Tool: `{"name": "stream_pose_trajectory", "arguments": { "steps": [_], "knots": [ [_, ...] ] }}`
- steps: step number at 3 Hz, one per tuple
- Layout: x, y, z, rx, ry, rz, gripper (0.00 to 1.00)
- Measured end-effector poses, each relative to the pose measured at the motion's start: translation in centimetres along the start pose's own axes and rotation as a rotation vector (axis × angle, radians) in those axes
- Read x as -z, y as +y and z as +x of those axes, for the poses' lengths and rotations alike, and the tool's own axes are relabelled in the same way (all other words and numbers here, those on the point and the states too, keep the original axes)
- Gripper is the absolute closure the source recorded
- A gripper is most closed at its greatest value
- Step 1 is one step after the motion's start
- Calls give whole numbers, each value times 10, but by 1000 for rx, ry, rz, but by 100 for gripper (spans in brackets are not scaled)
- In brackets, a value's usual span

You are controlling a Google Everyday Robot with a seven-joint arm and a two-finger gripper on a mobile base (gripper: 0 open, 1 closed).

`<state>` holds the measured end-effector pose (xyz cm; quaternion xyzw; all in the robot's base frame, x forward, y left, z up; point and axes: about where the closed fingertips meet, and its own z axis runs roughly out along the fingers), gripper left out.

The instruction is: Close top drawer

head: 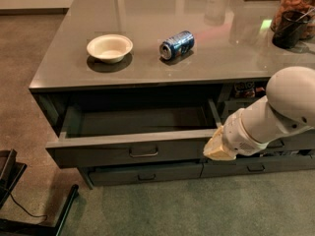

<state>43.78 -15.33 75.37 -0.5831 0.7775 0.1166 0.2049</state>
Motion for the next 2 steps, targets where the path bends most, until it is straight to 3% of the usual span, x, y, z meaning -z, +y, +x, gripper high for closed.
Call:
{"name": "stream_pose_trajectory", "arguments": {
  "steps": [1,2],
  "knots": [
    [-14,-1,1,34,-23,14,100],
    [-49,-3,-1,101,-75,29,100]
  ]
}}
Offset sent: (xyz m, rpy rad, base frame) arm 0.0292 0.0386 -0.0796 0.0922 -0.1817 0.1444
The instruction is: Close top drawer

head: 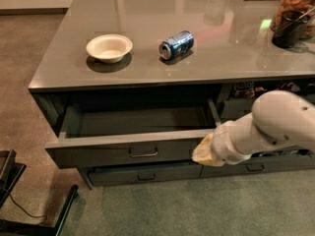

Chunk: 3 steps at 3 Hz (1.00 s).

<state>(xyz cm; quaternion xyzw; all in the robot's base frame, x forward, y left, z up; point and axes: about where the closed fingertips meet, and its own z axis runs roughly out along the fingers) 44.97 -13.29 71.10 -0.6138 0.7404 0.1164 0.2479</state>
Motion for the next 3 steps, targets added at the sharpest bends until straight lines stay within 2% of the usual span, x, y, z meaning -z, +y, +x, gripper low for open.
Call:
{"name": "stream_pose_trajectory", "arguments": {
  "steps": [2,3],
  "knots": [
    [-81,-13,3,107,-72,22,100],
    [-81,-13,3,107,-72,22,100]
  ]
}}
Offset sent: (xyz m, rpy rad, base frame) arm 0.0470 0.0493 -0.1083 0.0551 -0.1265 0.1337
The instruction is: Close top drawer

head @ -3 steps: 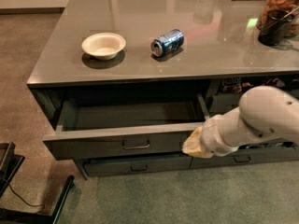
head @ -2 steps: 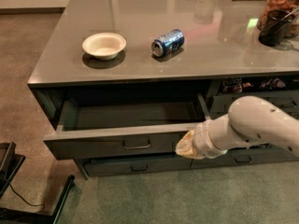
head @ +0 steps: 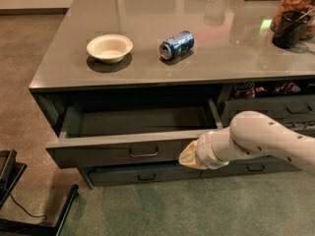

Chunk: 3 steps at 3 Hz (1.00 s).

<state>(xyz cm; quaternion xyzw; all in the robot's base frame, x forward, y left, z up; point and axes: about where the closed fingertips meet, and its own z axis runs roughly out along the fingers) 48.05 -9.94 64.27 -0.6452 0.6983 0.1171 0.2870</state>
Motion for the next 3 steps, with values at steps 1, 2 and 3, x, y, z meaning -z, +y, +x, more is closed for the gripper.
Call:
{"name": "stream_pose_trajectory", "arguments": {
  "steps": [1,2,3],
  "knots": [
    [-6,-6,6,30,5,46,100],
    [-19,-20,12,77,2,107,100],
    [-28,-37,16,114,-4,165,100]
  ]
}}
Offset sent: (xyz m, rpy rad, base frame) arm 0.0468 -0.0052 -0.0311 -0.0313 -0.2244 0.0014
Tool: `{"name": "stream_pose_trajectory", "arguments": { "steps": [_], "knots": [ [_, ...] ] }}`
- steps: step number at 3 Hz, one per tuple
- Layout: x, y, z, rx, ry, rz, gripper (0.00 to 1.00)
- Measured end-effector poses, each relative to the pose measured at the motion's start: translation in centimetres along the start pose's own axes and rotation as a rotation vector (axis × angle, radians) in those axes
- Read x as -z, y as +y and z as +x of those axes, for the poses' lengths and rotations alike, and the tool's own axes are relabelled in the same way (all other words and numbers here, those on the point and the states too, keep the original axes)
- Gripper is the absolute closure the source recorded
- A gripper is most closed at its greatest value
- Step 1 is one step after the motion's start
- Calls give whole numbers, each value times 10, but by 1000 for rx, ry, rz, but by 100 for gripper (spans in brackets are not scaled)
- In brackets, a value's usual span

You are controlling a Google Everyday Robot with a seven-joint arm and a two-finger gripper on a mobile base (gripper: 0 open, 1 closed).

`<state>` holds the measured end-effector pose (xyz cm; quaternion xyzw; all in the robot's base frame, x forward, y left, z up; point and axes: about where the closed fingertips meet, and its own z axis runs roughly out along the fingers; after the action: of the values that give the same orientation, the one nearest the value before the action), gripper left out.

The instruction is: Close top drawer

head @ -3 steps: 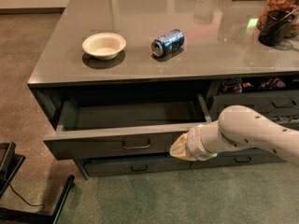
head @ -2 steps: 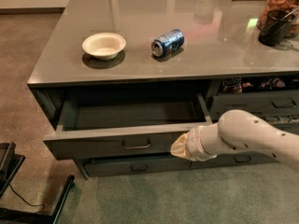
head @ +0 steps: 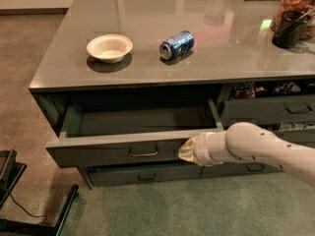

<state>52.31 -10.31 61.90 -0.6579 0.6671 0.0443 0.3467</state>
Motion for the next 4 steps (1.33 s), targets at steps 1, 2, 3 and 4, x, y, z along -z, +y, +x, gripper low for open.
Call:
{"name": "stream_pose_trajectory", "arguments": {
  "steps": [1,2,3,4],
  "knots": [
    [-6,-15,3,33,-2,46,100],
    [-11,-34,6,55,-9,90,100],
    [-19,-55,7,75,-18,115,100],
    [-30,-74,9,86,-26,121,100]
  ]
}}
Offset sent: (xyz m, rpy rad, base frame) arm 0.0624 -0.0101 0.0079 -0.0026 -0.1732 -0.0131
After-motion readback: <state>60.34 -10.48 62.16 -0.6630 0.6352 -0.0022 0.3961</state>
